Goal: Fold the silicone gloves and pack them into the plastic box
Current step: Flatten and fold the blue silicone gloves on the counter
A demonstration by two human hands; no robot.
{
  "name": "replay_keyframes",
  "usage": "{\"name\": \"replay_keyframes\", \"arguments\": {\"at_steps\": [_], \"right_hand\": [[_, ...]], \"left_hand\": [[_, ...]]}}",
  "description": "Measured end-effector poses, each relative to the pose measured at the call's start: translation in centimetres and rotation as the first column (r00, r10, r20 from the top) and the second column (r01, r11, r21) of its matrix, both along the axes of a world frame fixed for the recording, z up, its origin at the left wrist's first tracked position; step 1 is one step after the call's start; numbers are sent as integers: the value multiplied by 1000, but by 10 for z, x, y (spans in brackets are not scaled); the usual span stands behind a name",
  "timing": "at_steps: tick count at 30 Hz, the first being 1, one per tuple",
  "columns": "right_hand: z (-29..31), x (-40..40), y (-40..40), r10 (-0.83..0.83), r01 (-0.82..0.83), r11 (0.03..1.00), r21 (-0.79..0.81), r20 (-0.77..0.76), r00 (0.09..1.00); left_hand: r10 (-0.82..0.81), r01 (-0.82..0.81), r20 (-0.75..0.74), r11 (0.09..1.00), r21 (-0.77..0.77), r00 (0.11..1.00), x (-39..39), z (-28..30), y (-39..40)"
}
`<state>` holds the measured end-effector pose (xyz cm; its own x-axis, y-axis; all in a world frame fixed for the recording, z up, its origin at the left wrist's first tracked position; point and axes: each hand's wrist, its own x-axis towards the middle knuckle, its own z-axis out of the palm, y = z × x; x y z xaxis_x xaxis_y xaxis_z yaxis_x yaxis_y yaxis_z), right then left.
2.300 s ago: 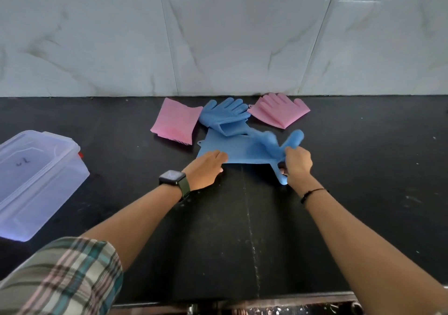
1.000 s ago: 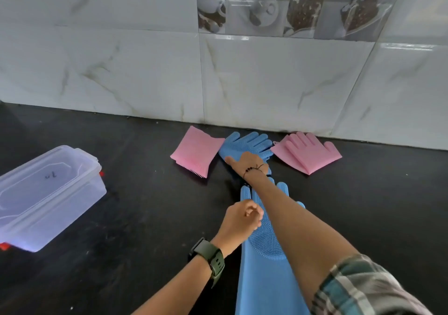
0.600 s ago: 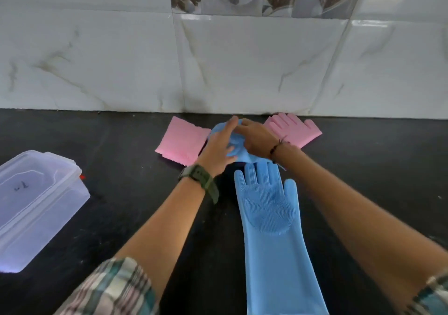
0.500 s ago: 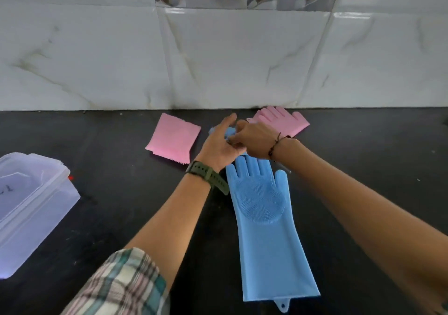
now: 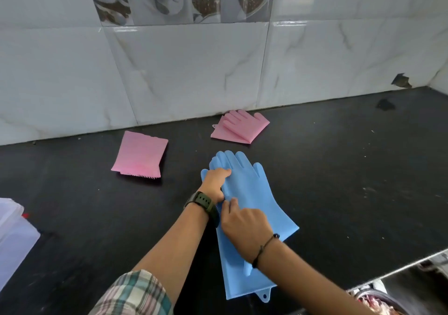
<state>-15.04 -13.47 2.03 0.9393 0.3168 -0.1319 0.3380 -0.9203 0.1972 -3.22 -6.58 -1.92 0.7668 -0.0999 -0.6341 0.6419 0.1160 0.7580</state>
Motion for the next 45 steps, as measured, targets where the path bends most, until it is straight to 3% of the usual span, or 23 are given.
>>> {"name": "replay_keyframes", "arguments": {"at_steps": [2, 5, 8, 11, 13, 16, 20, 24, 27, 29, 32, 34, 37, 41, 43, 45], "right_hand": [[-16, -6, 6, -47, 49, 998, 31, -47, 998], [-12, -16, 15, -125, 111, 981, 156, 81, 989], [-9, -24, 29, -133, 107, 984, 141, 195, 972], [-17, -30, 34, -227, 194, 956, 220, 136, 964], [-26, -33, 30, -284, 246, 938, 243, 136, 949], [-39, -41, 21, -371, 345, 911, 226, 82, 925], [-53, -48, 4, -379, 403, 852, 335, -135, 915], [-49, -36, -27, -583, 553, 683, 477, -101, 806], [-46, -21, -49, -669, 672, 531, 517, -231, 707], [-44, -14, -55, -634, 655, 415, 631, -315, 706], [-36, -13, -55, -569, 575, 107, 811, -424, 704], [-28, -14, -53, -558, 507, 25, 861, -409, 722], [-19, -16, -50, -494, 485, -69, 872, -452, 743], [-18, -18, -51, -281, 570, -347, 744, -663, 694], [-26, -21, -54, -268, 602, -371, 707, -703, 659], [-38, -26, -57, -329, 646, -269, 714, -699, 635]], "left_hand": [[-56, 57, 9, 995, -79, 998, -2, -6, 8], [-93, 99, 35, 966, -240, 995, -7, -21, 21], [-22, 49, 81, 936, -348, 996, -5, -34, 31], [33, -15, 36, 910, -414, 999, -3, -38, 36], [5, 12, 44, 933, -358, 999, -1, -30, 33], [17, -9, 124, 998, -63, 992, 12, -14, 25], [-32, 44, 124, 994, -97, 992, 23, -2, 20], [-53, 55, 55, 997, -46, 997, 25, -8, 25], [-63, 65, 61, 997, -35, 996, 24, -9, 24], [-66, 68, 65, 997, -43, 996, 25, -11, 23], [-76, 77, 84, 997, -4, 994, 25, -10, 23], [-106, 99, 136, 993, 57, 985, 23, -8, 23], [-202, 192, 211, 979, 68, 956, 19, -3, 25], [-179, 162, 215, 982, 95, 960, 15, -3, 26], [-123, 103, 219, 990, 101, 968, 11, -6, 26], [-73, 46, 246, 992, 117, 967, 6, -12, 27]]}}
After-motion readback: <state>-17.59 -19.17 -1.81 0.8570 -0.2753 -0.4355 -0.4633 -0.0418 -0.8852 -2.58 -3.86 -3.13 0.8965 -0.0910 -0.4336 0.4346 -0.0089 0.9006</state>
